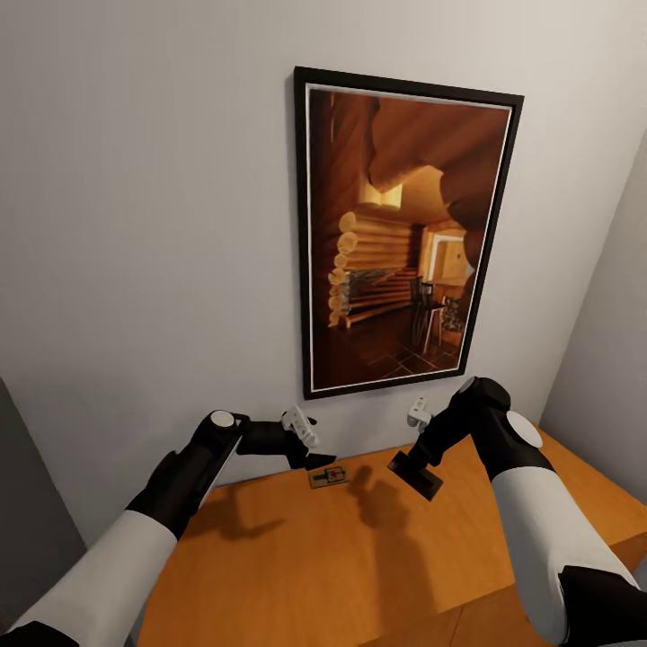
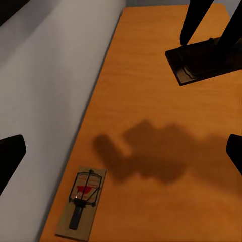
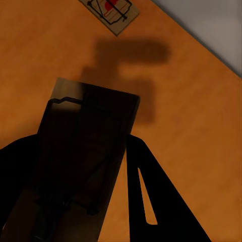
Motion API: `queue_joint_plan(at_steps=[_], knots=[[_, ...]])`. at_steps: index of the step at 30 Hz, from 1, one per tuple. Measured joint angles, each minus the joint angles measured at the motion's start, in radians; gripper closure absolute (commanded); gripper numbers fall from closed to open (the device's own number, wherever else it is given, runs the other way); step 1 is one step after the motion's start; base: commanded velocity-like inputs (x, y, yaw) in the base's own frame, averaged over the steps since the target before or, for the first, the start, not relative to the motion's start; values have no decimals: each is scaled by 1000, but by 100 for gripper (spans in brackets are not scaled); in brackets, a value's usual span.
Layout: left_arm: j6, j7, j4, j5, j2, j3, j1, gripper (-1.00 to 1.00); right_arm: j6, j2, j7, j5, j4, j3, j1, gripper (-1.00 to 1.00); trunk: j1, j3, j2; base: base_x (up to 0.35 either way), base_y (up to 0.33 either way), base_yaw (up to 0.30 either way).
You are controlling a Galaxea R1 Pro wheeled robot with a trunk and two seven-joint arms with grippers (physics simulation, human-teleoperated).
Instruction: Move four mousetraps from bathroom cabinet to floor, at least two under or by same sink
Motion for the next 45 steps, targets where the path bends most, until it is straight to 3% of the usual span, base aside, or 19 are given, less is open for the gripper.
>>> queue_joint_plan(at_steps=[19,25,34,45], knots=[[-2,1,7,-2,6,7,1,-100,0,0,0,0,0,0,0,100,0,0,0,0,0,0],[-4,6,18,-3,35,6,1,-100,0,0,0,0,0,0,0,100,0,0,0,0,0,0],[-2,117,72,-5,42,4,2,-100,0,0,0,0,0,0,0,100,0,0,0,0,0,0],[0,144,83,-5,31,4,2,-100,0,0,0,0,0,0,0,100,0,0,0,0,0,0]])
